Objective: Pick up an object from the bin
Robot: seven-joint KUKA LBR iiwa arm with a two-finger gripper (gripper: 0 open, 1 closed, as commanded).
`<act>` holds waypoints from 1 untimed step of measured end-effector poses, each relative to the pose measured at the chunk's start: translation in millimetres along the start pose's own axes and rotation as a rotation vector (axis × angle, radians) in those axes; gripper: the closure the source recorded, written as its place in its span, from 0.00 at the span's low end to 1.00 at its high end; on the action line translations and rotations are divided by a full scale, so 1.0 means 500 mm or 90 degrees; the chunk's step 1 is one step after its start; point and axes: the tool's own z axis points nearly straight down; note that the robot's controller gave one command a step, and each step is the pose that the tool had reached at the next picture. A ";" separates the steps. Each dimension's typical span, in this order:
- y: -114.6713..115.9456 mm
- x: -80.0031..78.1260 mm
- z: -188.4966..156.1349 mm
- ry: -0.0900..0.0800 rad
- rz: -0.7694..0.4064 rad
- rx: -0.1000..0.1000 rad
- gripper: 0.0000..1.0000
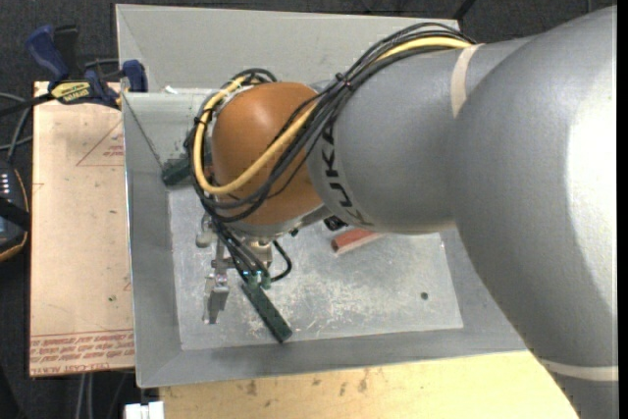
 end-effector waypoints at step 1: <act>-0.102 -0.005 0.068 -0.002 -0.022 -0.001 0.00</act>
Offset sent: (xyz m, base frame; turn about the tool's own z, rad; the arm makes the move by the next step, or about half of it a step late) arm 0.0096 -0.0347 -0.0796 -0.1121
